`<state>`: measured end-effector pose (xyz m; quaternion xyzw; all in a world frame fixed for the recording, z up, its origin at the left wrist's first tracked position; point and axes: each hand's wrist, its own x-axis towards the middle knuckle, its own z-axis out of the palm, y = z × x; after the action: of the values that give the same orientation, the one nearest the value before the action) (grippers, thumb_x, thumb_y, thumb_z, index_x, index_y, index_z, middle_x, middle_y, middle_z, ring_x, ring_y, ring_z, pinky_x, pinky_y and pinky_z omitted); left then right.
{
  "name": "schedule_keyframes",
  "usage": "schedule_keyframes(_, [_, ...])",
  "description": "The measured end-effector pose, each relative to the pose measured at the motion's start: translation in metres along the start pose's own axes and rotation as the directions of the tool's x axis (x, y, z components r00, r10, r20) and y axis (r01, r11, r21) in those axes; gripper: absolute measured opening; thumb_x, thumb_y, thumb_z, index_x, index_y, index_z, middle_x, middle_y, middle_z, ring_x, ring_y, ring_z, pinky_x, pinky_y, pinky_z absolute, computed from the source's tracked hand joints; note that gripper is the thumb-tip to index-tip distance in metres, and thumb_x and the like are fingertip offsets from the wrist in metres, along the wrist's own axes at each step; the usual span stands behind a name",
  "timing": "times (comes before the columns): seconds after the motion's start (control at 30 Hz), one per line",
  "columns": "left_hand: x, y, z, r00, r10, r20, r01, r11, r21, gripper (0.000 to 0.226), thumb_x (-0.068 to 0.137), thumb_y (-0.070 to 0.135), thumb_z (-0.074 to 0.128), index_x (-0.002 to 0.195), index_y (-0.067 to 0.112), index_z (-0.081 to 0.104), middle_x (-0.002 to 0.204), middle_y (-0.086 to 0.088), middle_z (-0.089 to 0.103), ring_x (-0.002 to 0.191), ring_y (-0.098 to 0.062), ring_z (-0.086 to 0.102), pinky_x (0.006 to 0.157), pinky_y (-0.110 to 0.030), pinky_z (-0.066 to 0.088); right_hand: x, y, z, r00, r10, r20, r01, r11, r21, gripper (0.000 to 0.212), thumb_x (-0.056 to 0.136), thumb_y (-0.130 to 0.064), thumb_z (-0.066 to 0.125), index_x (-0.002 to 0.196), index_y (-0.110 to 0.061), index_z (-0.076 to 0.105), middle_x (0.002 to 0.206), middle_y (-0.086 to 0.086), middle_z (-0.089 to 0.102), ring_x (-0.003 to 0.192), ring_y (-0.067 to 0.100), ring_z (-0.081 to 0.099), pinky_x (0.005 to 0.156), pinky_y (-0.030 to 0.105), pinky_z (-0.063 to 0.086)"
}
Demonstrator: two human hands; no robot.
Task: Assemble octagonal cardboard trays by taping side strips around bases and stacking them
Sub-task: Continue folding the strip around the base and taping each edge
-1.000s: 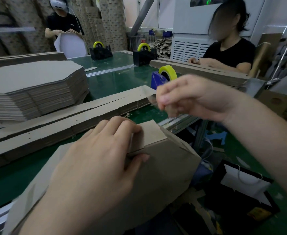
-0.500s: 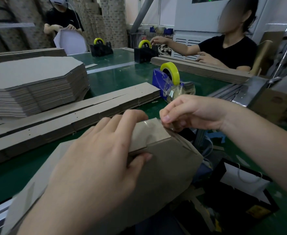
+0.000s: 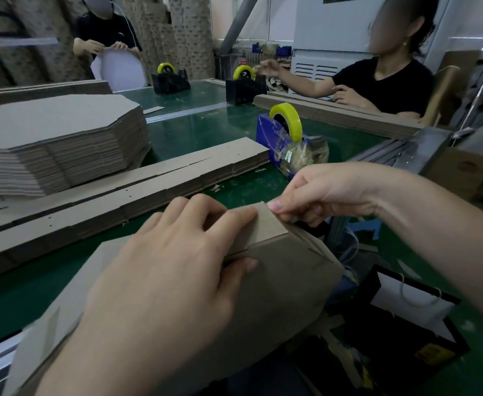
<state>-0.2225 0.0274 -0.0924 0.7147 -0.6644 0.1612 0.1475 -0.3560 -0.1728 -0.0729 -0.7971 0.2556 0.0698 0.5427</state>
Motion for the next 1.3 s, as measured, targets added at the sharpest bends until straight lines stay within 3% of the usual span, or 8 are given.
schedule_keyframes(0.2, [-0.003,-0.002,-0.002,1.000,-0.011,0.013,0.011,1.000,0.011,0.052,0.082,0.053,0.038,0.124,0.030,0.059,0.102,0.007,0.059,0.089,-0.021,0.060,0.069,-0.028,0.041,0.003,0.011,0.002,0.987,0.141,-0.081,-0.155,0.963,-0.221,0.058,0.044,-0.076,0.063,0.049,-0.019,0.052,0.047,-0.004,0.033,0.045,0.013,0.028,0.047,0.022,0.026])
schedule_keyframes(0.33, [-0.002,0.002,-0.003,1.000,-0.009,0.007,0.009,1.000,-0.010,0.050,0.081,0.052,0.038,0.120,0.028,0.059,0.100,0.006,0.058,0.089,-0.022,0.059,0.071,-0.032,0.045,-0.001,0.015,-0.004,0.956,-0.129,-0.264,0.045,0.952,-0.302,0.041,0.057,-0.069,0.066,0.069,-0.030,0.069,0.066,-0.010,0.063,0.061,0.007,0.056,0.062,0.018,0.045])
schedule_keyframes(0.43, [0.000,0.004,-0.005,1.000,-0.016,-0.010,0.016,1.000,-0.014,0.043,0.078,0.053,0.040,0.104,0.023,0.059,0.093,0.006,0.059,0.083,-0.021,0.060,0.064,-0.029,0.043,0.001,0.013,0.005,0.915,-0.326,-0.238,0.296,0.943,-0.151,0.033,0.082,-0.059,0.059,0.092,-0.031,0.074,0.091,-0.010,0.070,0.089,0.012,0.065,0.084,0.025,0.051])
schedule_keyframes(0.67, [-0.005,0.004,-0.009,0.997,-0.049,-0.057,0.046,0.998,-0.042,0.033,0.075,0.052,0.059,0.094,0.025,0.057,0.086,0.010,0.060,0.073,-0.017,0.060,0.057,-0.007,0.018,0.008,0.012,0.040,0.931,-0.304,-0.202,0.357,0.872,0.334,0.020,0.077,-0.026,0.065,0.062,-0.013,0.060,0.063,0.008,0.048,0.057,0.015,0.047,0.059,0.026,0.039])
schedule_keyframes(0.77, [-0.005,0.000,-0.009,0.995,-0.050,-0.091,0.045,0.997,-0.058,0.033,0.078,0.050,0.060,0.096,0.023,0.060,0.087,0.009,0.063,0.073,-0.020,0.061,0.055,-0.013,0.023,0.007,0.017,0.050,0.850,-0.401,-0.342,0.447,0.892,0.065,0.024,0.085,-0.037,0.059,0.086,-0.014,0.066,0.086,0.016,0.058,0.077,0.024,0.056,0.075,0.033,0.044])
schedule_keyframes(0.9, [-0.012,-0.005,-0.013,0.995,-0.042,-0.088,0.041,0.999,-0.009,0.038,0.075,0.053,0.056,0.100,0.025,0.064,0.091,0.009,0.065,0.077,-0.020,0.062,0.054,-0.018,0.028,-0.002,0.023,0.072,0.738,-0.642,-0.207,0.486,0.719,-0.496,0.062,0.087,-0.047,0.064,0.141,-0.027,0.040,0.123,-0.013,0.047,0.118,0.000,0.047,0.100,0.022,0.040])
schedule_keyframes(1.07, [-0.031,-0.007,-0.030,0.999,-0.035,0.017,0.036,0.999,-0.040,0.060,0.076,0.061,0.054,0.133,0.044,0.048,0.119,0.019,0.055,0.104,-0.012,0.056,0.074,-0.024,0.034,-0.023,0.013,0.081,0.707,-0.686,-0.172,0.468,0.637,-0.613,0.072,0.087,-0.044,0.063,0.147,-0.022,0.032,0.127,-0.006,0.044,0.105,0.025,0.057,0.093,0.041,0.045])
schedule_keyframes(1.3, [-0.056,0.015,-0.109,0.972,0.118,-0.205,-0.137,0.987,-0.080,0.064,0.077,0.060,0.048,0.135,0.035,0.051,0.117,0.009,0.057,0.106,-0.020,0.058,0.081,-0.046,0.051,-0.105,-0.052,0.092,0.464,-0.871,-0.162,0.483,0.402,-0.778,0.074,0.081,-0.050,0.068,0.144,-0.017,0.043,0.119,-0.007,0.053,0.110,-0.004,0.050,0.092,0.013,0.038])
